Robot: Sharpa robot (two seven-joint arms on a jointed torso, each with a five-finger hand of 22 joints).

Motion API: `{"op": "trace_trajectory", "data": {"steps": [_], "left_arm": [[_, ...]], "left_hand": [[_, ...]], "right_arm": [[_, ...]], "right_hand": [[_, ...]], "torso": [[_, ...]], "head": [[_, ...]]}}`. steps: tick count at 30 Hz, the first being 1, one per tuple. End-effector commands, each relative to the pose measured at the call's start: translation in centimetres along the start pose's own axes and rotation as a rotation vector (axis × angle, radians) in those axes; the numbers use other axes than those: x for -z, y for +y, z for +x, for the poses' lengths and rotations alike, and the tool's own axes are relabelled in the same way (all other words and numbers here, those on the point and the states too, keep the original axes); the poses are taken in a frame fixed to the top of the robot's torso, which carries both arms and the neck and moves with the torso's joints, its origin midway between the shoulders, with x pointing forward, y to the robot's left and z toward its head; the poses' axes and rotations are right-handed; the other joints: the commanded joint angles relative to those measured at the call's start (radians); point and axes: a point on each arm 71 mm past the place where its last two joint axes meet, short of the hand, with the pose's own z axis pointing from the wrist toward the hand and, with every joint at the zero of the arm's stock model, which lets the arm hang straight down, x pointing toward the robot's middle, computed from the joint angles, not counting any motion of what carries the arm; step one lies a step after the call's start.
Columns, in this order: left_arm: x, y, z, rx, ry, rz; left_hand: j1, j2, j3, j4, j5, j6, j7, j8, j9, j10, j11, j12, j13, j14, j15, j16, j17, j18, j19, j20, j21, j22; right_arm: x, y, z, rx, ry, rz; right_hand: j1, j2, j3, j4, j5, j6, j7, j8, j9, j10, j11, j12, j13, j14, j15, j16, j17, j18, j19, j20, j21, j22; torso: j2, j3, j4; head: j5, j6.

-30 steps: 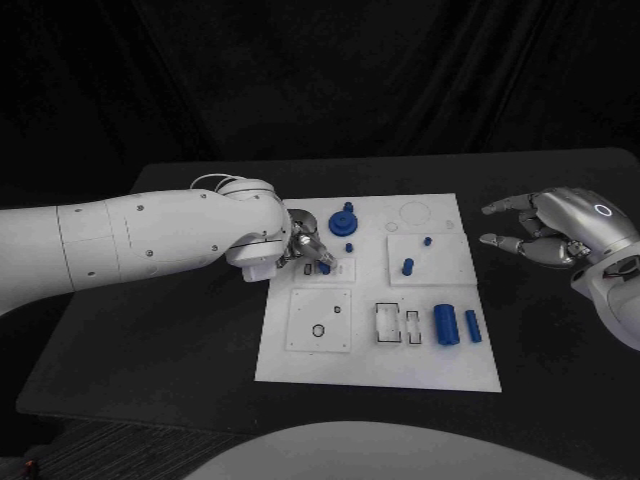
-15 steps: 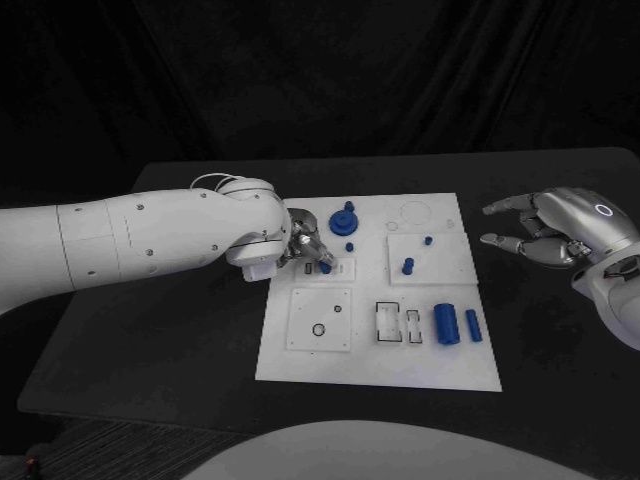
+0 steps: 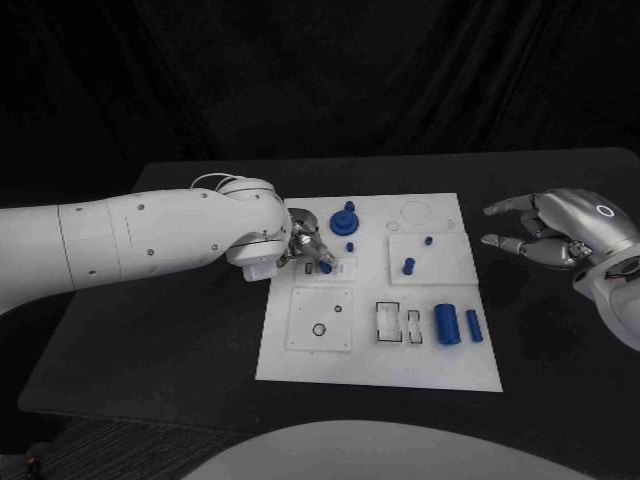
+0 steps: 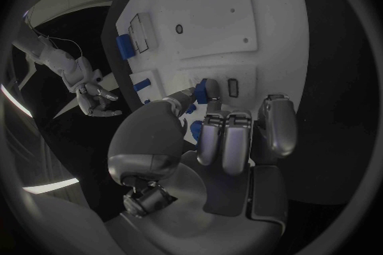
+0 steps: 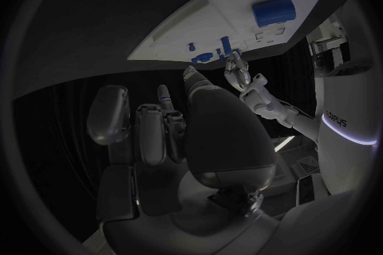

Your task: Assemble the parts on the task board

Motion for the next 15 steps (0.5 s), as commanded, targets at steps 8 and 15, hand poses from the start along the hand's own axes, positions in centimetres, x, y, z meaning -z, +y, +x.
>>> {"op": "trace_trajectory", "data": {"steps": [8,15], "left_arm": [[-0.4,1.13,0.85,-0.016,0.031,-0.046],[-0.41,1.08,0.84,-0.014,0.028,-0.042]], "left_hand": [[0.011,-0.001,-0.003,-0.001,-0.008,-0.008,0.0,-0.005,0.001,0.106,-0.007,0.004,0.263,0.106,-0.005,0.003,0.263,-0.005,-0.001,-0.005,-0.005,0.024],[0.014,-0.004,-0.007,-0.003,-0.012,-0.01,0.0,-0.008,0.002,0.106,-0.006,0.004,0.263,0.106,-0.005,0.003,0.263,-0.005,0.0,-0.005,-0.006,0.025]], "right_arm": [[0.13,-0.15,0.18,0.004,0.006,0.016],[0.12,-0.1,0.27,0.003,0.007,0.015]], "right_hand": [[-0.002,0.009,-0.007,-0.002,0.004,0.012,0.0,-0.004,-0.002,0.068,0.009,-0.003,0.213,0.074,0.006,-0.008,0.121,-0.01,0.0,0.006,-0.006,0.151],[-0.002,0.009,-0.007,-0.002,0.004,0.012,0.0,-0.004,-0.002,0.068,0.009,-0.003,0.213,0.074,0.006,-0.008,0.121,-0.01,0.0,0.006,-0.006,0.151]], "torso": [[-0.001,-0.0008,-0.0016],[0.0,-0.001,-0.0015]], "head": [[0.002,0.0],[0.003,-0.001]]}}
